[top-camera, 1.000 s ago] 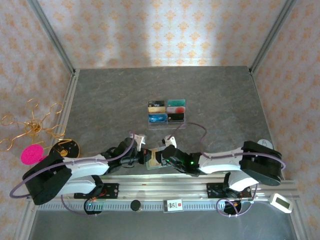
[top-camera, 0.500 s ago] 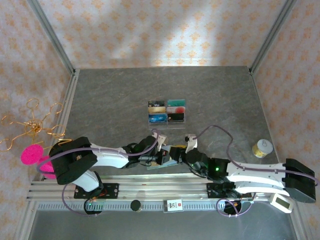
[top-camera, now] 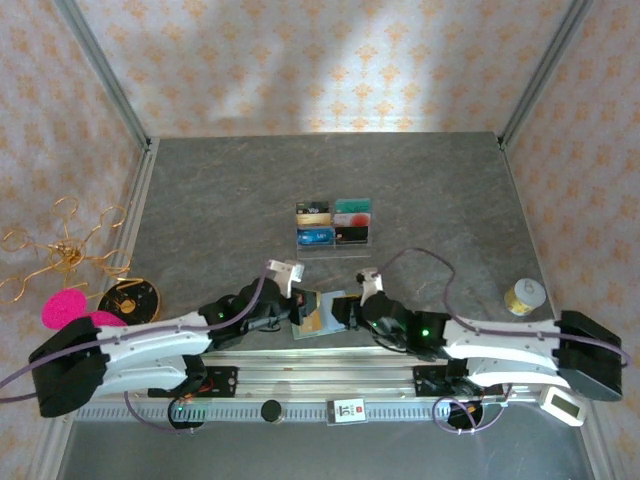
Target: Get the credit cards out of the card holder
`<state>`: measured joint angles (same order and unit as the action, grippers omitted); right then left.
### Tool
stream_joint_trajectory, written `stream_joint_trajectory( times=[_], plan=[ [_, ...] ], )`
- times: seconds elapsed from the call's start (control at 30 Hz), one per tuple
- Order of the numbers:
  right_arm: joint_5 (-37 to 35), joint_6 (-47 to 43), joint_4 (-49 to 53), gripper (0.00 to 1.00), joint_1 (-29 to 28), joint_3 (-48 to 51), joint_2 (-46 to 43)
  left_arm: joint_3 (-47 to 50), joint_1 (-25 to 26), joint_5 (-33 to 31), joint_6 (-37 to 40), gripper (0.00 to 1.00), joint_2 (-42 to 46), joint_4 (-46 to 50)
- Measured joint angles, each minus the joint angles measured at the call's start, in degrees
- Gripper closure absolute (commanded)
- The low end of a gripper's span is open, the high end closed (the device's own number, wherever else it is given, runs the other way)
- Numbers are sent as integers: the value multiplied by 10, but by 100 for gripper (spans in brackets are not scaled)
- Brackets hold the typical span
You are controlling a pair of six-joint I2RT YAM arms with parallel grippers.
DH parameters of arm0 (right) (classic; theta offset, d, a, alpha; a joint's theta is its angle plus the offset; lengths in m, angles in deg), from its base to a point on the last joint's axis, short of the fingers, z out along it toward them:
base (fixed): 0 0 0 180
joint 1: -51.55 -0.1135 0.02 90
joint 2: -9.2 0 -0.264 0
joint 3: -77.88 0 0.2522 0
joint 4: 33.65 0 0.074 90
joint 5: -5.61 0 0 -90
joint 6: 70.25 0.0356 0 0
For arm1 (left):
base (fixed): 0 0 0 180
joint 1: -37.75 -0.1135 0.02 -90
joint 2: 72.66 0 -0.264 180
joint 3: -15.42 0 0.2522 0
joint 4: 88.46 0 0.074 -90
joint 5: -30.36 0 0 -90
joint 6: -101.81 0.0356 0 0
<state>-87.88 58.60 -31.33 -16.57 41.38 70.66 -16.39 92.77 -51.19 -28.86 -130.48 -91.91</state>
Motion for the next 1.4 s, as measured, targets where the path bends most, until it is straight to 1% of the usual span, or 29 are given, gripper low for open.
stream_joint_trajectory(
  times=[0.1,0.2,0.3,0.37,0.57,0.67,0.83,0.93,1.13,1.27,1.4],
  plan=[
    [66,1,-24,83,24,-34,83,51,-8,-14,-11,100,53,15],
    [120,4,-47,83,44,-48,148,93,-32,-14,-21,98,88,16],
    [156,10,-54,83,55,-54,191,123,-64,2,-30,98,94,10],
    [169,15,-54,83,61,-58,207,128,-76,13,-30,98,81,4],
    [175,27,-50,82,74,-73,230,119,-78,55,-23,100,-3,-48],
    [172,30,-44,82,74,-85,238,111,-78,62,-17,100,-34,-57],
    [162,32,-28,82,74,-94,246,105,-78,61,-11,100,-56,-57],
    [153,32,-18,79,74,-95,256,104,-78,59,-6,100,-62,-54],
    [151,35,-19,80,74,-99,270,98,-78,60,7,100,-79,-49],
    [155,35,-24,87,74,-102,278,87,-78,62,17,100,-106,-54],
    [150,36,-22,98,78,-102,280,85,-78,62,17,100,-122,-70]
  ],
)
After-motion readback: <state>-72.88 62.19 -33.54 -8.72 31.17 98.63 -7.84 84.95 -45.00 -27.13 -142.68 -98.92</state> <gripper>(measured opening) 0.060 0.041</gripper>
